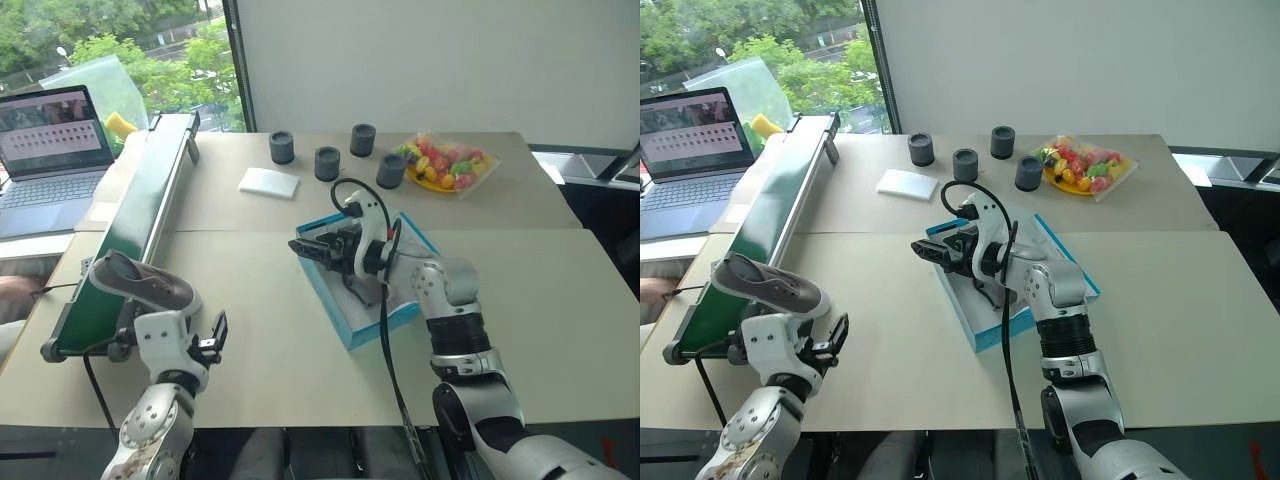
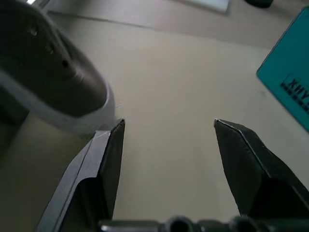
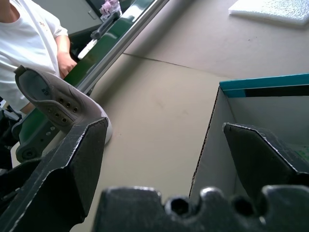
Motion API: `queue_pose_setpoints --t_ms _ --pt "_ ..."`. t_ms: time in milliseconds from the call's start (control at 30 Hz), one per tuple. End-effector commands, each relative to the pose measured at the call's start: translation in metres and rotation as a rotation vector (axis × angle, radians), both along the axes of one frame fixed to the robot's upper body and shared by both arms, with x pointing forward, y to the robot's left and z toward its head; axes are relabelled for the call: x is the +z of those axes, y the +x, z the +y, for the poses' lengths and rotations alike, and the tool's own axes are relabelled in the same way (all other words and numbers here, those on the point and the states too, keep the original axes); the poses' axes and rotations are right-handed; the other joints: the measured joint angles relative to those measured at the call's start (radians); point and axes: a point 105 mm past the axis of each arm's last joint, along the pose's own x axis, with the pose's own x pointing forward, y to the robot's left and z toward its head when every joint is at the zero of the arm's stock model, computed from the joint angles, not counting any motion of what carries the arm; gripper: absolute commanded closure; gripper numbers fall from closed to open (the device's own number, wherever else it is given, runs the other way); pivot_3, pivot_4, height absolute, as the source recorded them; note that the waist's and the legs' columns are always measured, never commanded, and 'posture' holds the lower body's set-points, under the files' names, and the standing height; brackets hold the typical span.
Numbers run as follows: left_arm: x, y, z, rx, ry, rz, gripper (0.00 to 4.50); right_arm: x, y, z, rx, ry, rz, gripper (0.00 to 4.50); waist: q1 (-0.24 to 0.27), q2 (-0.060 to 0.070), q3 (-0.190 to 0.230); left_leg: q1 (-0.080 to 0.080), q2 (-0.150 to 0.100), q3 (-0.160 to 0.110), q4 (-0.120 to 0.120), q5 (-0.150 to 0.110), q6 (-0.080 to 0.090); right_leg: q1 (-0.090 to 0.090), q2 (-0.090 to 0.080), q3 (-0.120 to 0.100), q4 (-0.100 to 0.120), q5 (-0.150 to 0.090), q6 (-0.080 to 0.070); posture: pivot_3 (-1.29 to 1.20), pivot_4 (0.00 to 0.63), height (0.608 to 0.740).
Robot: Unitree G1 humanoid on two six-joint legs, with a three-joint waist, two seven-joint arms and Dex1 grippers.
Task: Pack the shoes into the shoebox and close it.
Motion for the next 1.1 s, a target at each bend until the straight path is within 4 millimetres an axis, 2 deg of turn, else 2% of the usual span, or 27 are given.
queue_pose_setpoints --t_ms 33,300,667,800,1100 --pt "-0.003 0.001 0.016 0.092 -0.075 -0.029 0.07 0.015 -0.002 0.006 0.019 0.019 -0.064 0.00 0.000 0.000 0.000 0.000 0.000 0.000 0.000 0.000 0.000 0.001 0.000 0.000 0.000 0.000 0.000 0.00 0.150 0.740" --pt "-0.008 0.017 0.047 0.257 -0.258 -0.054 0.07 0.015 -0.003 0.007 0.015 0.023 -0.060 0.00 0.000 0.000 0.000 -0.001 0.001 0.000 0.001 0.000 0.000 0.000 0.002 0.000 -0.001 0.001 -0.001 0.00 0.150 0.740" --pt "0.003 0.047 0.043 0.297 -0.347 -0.101 0.07 0.014 -0.001 0.000 -0.023 0.024 -0.058 0.00 -0.001 0.000 0.000 -0.001 0.001 0.000 0.001 0.000 0.000 0.000 0.003 0.000 -0.001 0.002 -0.001 0.00 0.150 0.740" --pt "0.003 0.048 0.045 0.319 -0.358 -0.101 0.07 0.015 0.001 -0.003 -0.037 0.029 -0.056 0.00 -0.002 0.000 0.000 -0.001 0.001 0.000 0.001 0.000 0.000 0.000 0.003 0.001 -0.002 0.002 -0.001 0.00 0.150 0.740" --pt "-0.018 0.036 0.057 0.449 -0.414 -0.038 0.07 0.012 0.000 -0.005 -0.037 0.017 -0.050 0.00 -0.001 0.000 0.000 -0.001 0.001 0.001 0.001 0.000 0.000 -0.001 0.003 0.001 -0.002 0.002 -0.001 0.00 0.150 0.740"
